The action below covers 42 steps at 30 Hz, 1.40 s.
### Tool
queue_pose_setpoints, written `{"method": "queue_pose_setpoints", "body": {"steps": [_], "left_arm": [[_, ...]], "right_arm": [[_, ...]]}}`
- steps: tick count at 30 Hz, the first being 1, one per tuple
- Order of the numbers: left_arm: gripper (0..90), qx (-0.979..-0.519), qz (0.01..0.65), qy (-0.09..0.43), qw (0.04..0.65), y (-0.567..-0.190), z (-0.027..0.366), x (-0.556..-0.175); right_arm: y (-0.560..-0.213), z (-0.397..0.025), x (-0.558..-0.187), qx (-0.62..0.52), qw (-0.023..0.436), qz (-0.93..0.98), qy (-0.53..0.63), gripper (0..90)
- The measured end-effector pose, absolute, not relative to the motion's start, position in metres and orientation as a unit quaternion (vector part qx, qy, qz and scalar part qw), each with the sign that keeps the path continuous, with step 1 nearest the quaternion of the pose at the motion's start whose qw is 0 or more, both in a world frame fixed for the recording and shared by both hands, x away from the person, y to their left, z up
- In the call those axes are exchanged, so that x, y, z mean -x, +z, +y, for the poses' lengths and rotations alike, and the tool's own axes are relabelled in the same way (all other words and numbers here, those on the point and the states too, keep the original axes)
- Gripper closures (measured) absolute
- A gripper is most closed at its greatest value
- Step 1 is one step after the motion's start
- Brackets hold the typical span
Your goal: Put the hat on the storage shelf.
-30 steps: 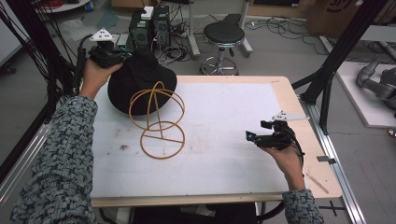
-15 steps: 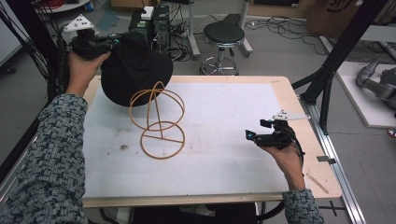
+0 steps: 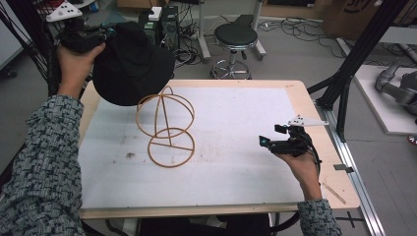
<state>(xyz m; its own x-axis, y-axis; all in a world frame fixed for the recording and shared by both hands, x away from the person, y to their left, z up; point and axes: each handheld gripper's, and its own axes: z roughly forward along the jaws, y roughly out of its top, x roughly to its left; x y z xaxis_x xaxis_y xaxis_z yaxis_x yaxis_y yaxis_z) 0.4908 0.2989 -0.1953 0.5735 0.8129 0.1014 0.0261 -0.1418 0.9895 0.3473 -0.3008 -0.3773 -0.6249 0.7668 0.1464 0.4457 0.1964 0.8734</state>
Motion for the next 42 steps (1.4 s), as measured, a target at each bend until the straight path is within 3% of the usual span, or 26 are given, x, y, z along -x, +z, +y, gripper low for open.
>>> {"method": "queue_pose_setpoints", "body": {"steps": [17,42], "left_arm": [[87.6,-0.649,0.33,0.372,0.576,-0.168,0.311,-0.48],[87.6,-0.613,0.314,0.344,0.639,-0.134,0.322,-0.443]], "right_arm": [[-0.375,-0.305,-0.348,-0.4,0.167,0.75,0.499,12.9],[-0.369,-0.307,-0.345,-0.395,0.166,0.745,0.511,12.9]]}}
